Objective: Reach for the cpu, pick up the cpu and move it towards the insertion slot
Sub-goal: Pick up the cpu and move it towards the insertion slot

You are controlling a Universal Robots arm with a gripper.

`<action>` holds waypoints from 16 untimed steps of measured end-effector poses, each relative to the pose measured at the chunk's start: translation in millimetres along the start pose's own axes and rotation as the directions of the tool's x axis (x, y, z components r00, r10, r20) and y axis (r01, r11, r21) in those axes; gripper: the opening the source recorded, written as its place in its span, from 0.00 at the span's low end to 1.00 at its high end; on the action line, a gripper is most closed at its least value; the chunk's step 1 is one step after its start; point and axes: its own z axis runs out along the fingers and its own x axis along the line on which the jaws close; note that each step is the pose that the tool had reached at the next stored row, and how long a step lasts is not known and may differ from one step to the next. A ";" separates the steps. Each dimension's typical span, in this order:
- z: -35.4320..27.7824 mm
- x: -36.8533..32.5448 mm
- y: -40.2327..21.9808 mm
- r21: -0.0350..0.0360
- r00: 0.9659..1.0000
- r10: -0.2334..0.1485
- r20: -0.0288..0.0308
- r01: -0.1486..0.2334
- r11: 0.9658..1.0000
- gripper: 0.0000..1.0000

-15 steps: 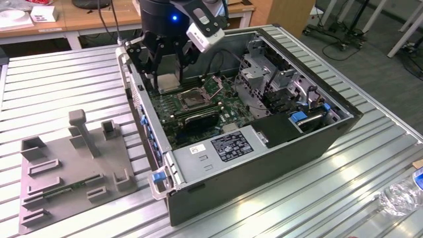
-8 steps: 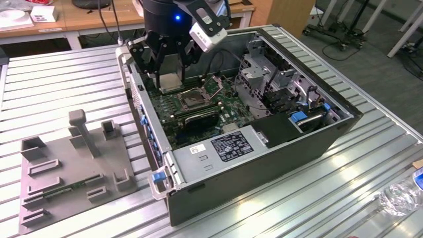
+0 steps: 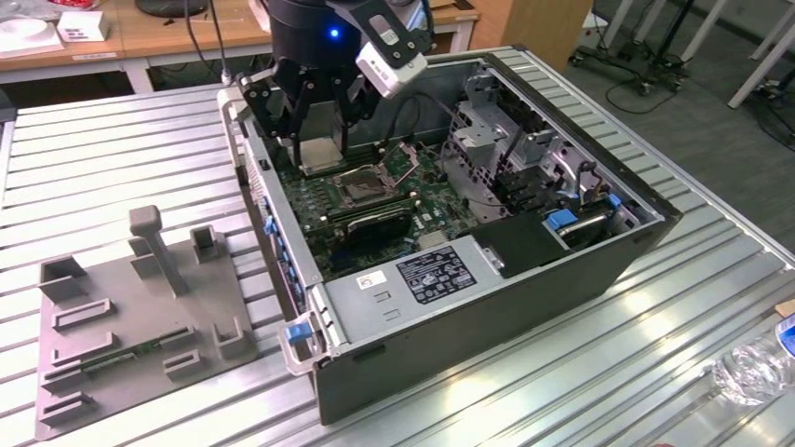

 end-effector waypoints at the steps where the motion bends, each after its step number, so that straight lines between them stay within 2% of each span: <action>1: 0.0 -0.4 0.0 0.000 1.000 0.000 0.000 0.000 1.000 0.54; 6: 0.0 -6.3 -0.1 0.000 1.000 0.000 0.000 0.000 1.000 0.54; 16: 0.2 -24.3 -0.5 0.000 1.000 0.000 0.000 0.000 1.000 0.54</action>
